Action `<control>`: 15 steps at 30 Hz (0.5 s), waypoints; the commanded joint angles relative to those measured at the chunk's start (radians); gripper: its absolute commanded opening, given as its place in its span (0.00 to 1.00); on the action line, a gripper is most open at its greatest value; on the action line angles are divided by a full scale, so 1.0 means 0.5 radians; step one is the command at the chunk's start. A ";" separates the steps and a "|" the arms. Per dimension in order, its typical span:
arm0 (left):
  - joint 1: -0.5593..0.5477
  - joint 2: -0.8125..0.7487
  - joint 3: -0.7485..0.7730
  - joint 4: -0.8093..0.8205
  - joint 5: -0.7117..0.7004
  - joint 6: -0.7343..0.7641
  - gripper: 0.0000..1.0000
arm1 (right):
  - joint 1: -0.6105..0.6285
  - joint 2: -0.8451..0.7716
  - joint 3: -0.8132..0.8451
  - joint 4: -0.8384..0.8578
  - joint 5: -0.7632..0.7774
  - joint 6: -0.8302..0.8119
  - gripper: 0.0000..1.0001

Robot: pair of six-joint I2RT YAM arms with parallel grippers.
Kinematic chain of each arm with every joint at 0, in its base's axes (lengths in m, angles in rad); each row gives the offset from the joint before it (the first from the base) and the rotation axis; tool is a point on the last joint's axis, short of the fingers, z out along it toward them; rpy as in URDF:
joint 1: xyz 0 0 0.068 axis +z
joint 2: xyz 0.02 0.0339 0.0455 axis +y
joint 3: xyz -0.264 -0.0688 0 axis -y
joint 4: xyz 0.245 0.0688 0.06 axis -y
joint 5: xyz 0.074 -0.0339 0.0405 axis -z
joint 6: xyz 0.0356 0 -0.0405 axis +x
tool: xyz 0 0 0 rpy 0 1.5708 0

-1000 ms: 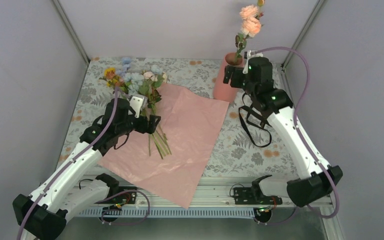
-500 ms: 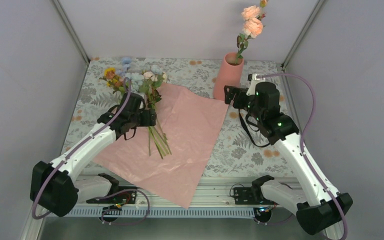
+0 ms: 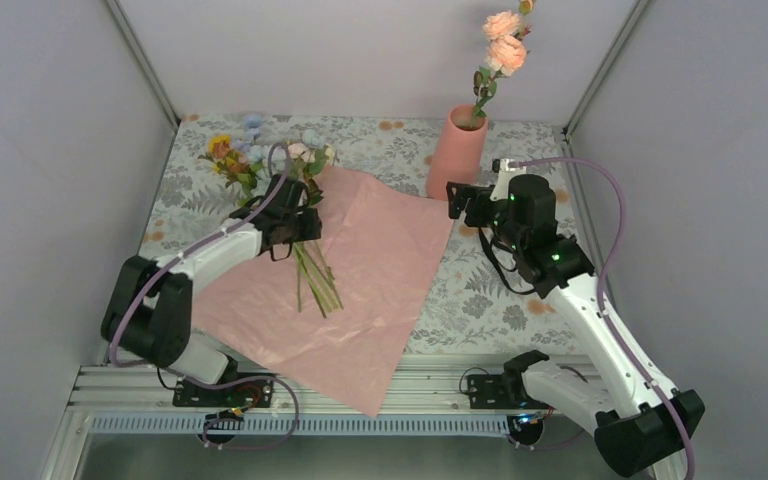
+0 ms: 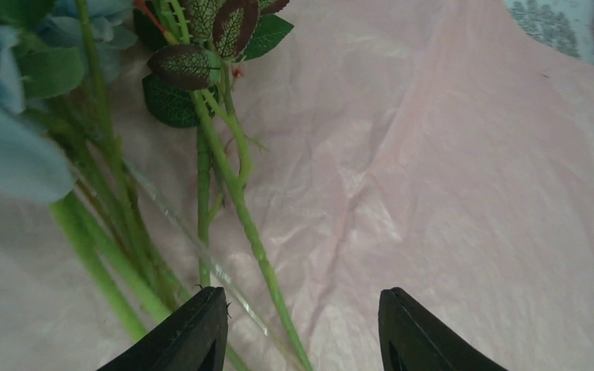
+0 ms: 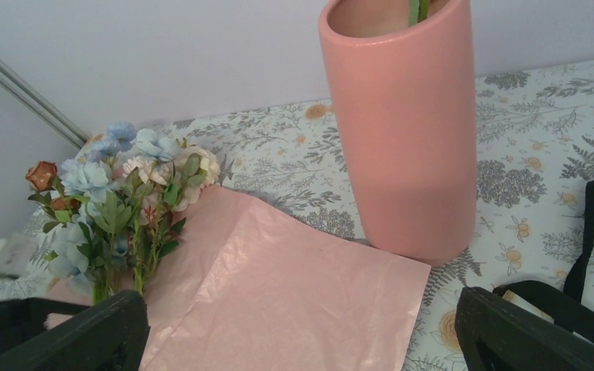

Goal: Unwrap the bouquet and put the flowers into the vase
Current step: Pick up the fake flower from the wrapping paper.

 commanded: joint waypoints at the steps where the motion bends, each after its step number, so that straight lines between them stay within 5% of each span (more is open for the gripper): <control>1: 0.020 0.204 0.135 0.147 -0.049 -0.055 0.48 | -0.009 -0.076 -0.018 0.042 -0.032 -0.068 1.00; 15: 0.078 0.551 0.166 0.334 -0.014 -0.169 0.32 | -0.009 -0.171 -0.071 0.071 -0.091 -0.063 1.00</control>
